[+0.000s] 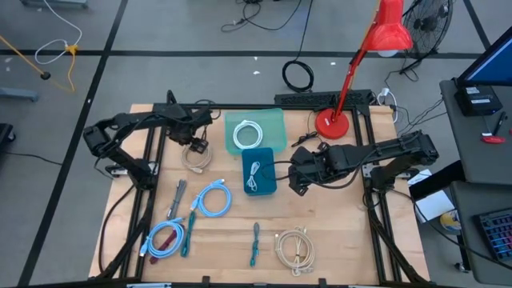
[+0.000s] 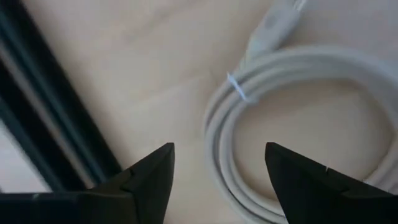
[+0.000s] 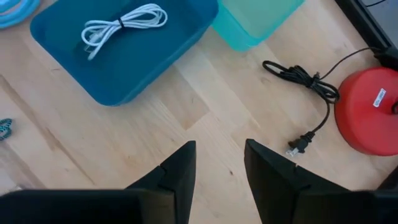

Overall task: Pick & Place USB Port
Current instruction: Put the top light brown HDMI cable into the green bin

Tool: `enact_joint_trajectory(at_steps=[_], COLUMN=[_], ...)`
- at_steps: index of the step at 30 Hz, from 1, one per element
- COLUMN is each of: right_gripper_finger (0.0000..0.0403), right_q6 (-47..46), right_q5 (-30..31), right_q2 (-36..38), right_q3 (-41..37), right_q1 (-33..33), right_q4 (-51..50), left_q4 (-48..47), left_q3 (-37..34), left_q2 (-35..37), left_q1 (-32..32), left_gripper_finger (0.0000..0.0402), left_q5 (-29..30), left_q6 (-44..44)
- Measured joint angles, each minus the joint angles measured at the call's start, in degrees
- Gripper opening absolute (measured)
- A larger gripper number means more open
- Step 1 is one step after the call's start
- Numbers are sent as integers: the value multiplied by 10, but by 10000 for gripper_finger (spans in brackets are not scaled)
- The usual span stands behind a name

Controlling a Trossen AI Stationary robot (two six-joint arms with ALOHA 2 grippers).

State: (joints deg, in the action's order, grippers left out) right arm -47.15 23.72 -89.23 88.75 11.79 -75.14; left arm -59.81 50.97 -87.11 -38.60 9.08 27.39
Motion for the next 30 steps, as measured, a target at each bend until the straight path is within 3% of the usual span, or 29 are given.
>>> enact_joint_trajectory(at_steps=[7,14,20,25,30], right_gripper_finger=[130,127,125,125,122], right_q6=[-2,-2,-4,-12,-12], right_q5=[0,-2,-15,-15,-14], right_q2=[0,0,0,0,0], right_q3=[0,0,0,0,0], right_q1=[3,3,3,3,3], right_q4=[4,4,4,4,4], left_q4=[35,91,67,37,37], left_q3=[-68,-114,-80,23,144], left_q2=[0,3,21,85,97], left_q1=[-4,-4,-1,0,3], left_gripper_finger=[212,36,34,34,34], left_q5=[-11,-53,-91,-86,-86], left_q6=[24,33,57,60,73])
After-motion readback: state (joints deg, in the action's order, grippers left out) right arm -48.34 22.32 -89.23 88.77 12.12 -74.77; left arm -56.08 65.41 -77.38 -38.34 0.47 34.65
